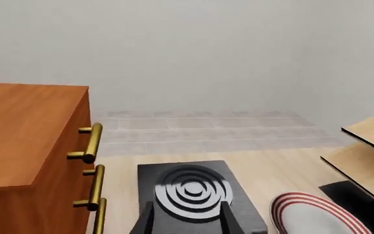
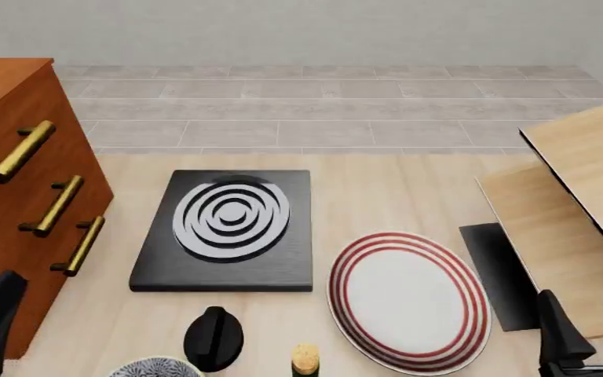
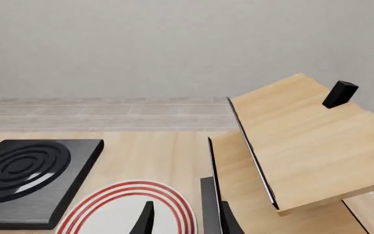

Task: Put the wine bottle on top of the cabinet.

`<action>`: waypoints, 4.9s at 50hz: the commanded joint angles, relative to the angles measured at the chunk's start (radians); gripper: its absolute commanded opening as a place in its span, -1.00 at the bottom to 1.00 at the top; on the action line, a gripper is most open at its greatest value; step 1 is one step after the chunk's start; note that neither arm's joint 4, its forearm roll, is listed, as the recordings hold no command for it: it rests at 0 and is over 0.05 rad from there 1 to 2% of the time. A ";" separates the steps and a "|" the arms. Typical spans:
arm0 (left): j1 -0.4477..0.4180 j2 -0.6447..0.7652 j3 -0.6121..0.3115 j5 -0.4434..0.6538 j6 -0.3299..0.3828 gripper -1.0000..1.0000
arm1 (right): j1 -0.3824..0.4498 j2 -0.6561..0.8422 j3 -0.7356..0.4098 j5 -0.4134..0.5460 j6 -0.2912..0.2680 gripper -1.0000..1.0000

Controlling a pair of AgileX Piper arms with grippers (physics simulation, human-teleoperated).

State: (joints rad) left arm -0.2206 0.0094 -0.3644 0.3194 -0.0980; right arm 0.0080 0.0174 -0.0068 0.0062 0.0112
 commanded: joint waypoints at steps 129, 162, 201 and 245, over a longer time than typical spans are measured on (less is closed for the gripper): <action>-0.981 0.789 -0.067 -0.364 0.075 1.00 | 0.001 0.010 0.003 -0.013 0.000 1.00; -1.001 0.845 -0.075 -0.421 -0.001 1.00 | 0.001 0.000 0.001 -0.001 0.000 1.00; -0.996 0.990 -0.127 -0.453 0.015 1.00 | 0.001 0.003 0.001 -0.003 0.000 1.00; -0.987 0.991 -0.218 -0.356 0.019 -1.00 | 0.001 0.005 0.002 -0.006 0.000 1.00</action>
State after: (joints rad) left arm -1.2128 1.0266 -0.5352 -0.0840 -0.0913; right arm 0.0089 0.0217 -0.0053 0.0006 0.0114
